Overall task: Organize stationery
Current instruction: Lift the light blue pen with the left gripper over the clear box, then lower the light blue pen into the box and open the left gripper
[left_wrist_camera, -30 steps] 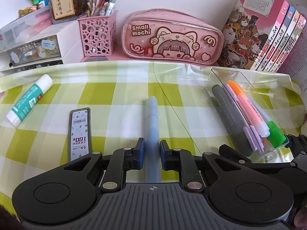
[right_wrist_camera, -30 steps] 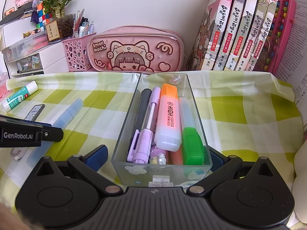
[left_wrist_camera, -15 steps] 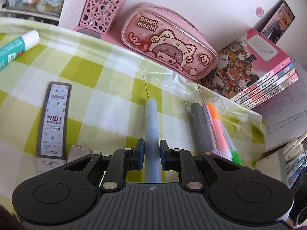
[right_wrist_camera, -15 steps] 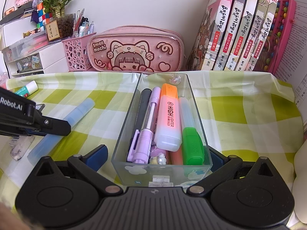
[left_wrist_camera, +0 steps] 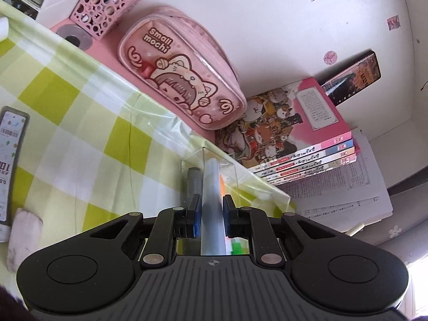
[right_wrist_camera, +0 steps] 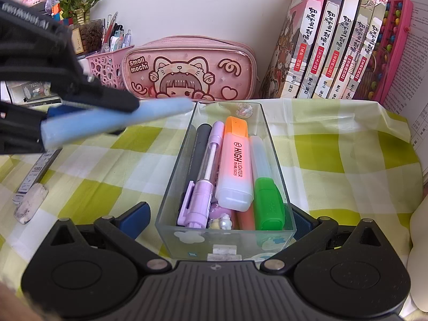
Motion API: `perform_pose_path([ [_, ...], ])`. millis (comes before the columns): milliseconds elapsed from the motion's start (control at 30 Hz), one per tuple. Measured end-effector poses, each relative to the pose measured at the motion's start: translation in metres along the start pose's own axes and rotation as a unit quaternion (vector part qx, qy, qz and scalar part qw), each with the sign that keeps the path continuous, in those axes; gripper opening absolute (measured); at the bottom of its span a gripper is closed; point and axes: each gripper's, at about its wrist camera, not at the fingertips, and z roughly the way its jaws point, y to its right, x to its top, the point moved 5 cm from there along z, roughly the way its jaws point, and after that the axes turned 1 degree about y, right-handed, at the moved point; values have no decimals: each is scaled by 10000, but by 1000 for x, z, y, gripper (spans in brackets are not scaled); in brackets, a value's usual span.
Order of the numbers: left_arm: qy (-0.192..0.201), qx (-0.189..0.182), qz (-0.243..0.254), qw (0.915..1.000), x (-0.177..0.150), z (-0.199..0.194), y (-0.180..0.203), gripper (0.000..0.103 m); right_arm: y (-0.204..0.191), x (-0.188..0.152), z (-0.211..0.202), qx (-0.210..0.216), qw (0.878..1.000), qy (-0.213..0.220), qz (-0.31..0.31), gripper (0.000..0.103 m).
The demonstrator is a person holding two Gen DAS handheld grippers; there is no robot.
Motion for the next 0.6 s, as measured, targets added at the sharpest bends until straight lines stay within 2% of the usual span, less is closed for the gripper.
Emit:
perform_pose_path([
  [167,-17,-79,-132,9999,1,9,10,14,0,0,0,-1,10000,0,-1,101],
  [267,-114,12,9,9999,-4,20,17,14,0,0,0,0,10000,1,0,101],
  [467,-671,12,147,9976,-18,40,19,14,0,0,0,0,10000,1,0,101],
  [600,-841,-68,253,9961,-25,41,22,16,0,0,0,0,10000,2,0,101],
])
